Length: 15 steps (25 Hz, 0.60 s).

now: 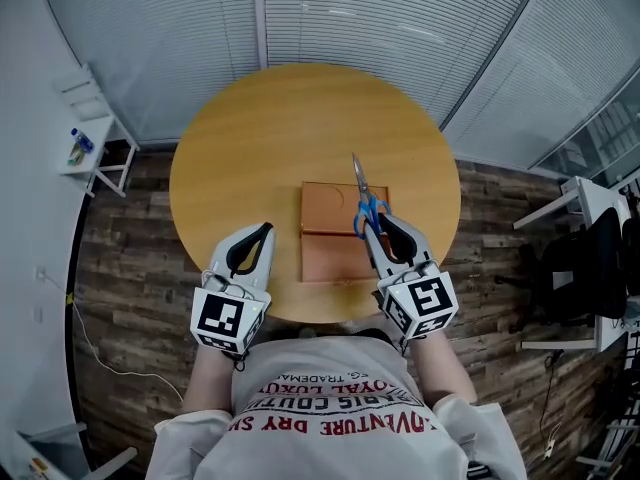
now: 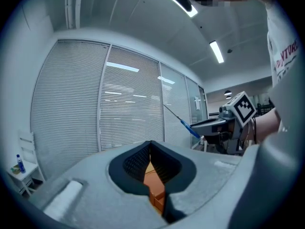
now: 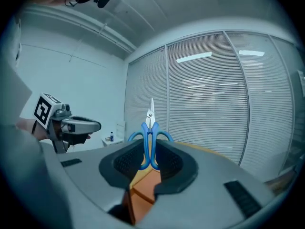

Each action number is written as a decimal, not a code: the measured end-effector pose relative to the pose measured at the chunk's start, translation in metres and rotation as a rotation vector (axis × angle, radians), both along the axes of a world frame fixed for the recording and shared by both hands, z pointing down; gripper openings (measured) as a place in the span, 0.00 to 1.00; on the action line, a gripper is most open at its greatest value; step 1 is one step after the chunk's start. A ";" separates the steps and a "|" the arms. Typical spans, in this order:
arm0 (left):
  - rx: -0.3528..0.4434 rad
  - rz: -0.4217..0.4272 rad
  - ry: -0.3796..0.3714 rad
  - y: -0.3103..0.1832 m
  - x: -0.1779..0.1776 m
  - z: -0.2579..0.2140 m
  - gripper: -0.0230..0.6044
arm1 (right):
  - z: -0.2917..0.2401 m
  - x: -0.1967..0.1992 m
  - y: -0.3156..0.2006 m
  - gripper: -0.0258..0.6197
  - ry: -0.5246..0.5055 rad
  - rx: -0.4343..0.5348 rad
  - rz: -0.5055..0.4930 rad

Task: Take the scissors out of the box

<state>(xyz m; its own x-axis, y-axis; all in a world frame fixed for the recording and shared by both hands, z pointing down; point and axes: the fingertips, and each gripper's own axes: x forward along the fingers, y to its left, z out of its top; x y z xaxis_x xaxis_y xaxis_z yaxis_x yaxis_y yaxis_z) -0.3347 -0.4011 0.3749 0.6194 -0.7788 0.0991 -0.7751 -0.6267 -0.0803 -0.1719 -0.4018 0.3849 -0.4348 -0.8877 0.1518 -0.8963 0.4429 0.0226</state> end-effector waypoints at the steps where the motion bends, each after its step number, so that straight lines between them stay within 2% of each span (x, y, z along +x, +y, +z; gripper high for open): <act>1: 0.001 0.004 0.000 -0.001 0.002 0.000 0.05 | 0.000 0.002 -0.001 0.17 0.003 0.001 0.003; 11: -0.003 -0.026 0.038 -0.022 0.012 -0.001 0.05 | 0.003 0.010 -0.017 0.17 0.016 -0.011 -0.003; 15: -0.013 -0.001 0.041 -0.027 0.024 0.001 0.05 | 0.001 0.014 -0.024 0.17 0.014 -0.008 -0.004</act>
<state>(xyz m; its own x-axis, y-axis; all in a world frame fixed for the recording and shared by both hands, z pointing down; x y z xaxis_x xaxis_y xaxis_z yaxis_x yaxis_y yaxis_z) -0.3109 -0.4286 0.3760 0.6227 -0.7780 0.0838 -0.7779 -0.6270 -0.0406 -0.1574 -0.4258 0.3857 -0.4358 -0.8848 0.1648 -0.8943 0.4464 0.0316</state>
